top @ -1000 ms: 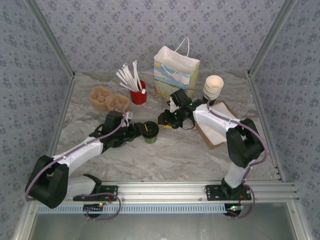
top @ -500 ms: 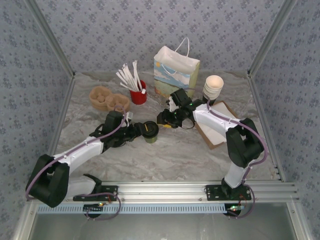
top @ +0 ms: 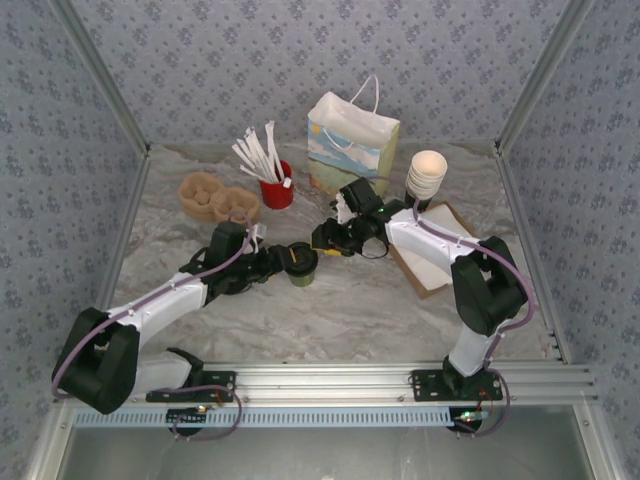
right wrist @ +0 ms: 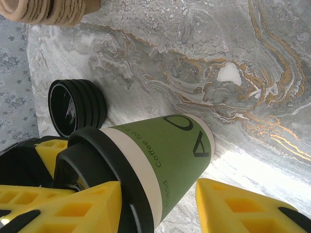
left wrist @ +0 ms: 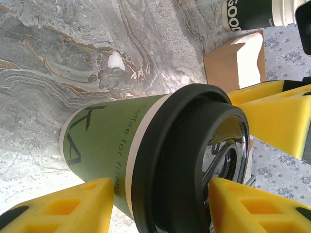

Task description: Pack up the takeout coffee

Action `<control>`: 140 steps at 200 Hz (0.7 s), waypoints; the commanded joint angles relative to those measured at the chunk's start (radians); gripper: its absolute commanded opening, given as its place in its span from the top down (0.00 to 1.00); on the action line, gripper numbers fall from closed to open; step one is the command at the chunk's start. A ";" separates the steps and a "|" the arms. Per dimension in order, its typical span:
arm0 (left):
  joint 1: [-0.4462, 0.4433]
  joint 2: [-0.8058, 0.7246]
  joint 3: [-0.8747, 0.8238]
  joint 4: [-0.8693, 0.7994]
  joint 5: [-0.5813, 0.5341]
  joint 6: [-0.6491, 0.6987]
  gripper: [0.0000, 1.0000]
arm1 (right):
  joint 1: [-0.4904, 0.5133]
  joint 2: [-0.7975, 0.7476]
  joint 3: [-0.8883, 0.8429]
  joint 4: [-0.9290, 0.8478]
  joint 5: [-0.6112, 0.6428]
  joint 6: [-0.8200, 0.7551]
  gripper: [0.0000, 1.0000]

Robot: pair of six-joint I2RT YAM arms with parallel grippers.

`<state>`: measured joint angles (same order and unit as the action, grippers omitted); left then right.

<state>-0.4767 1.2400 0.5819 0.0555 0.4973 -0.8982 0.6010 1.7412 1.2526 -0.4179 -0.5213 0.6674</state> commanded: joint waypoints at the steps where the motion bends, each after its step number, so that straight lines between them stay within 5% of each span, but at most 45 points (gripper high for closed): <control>1: 0.006 0.015 0.022 -0.009 0.012 0.022 0.46 | 0.008 -0.001 -0.025 0.005 -0.016 -0.019 0.55; 140: 0.006 0.040 0.019 -0.018 0.010 0.034 0.47 | 0.011 0.064 -0.146 0.116 -0.039 0.066 0.59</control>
<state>-0.4709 1.2594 0.5915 0.0547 0.5083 -0.8974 0.5865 1.7447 1.1603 -0.2523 -0.5774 0.7132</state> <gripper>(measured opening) 0.534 0.410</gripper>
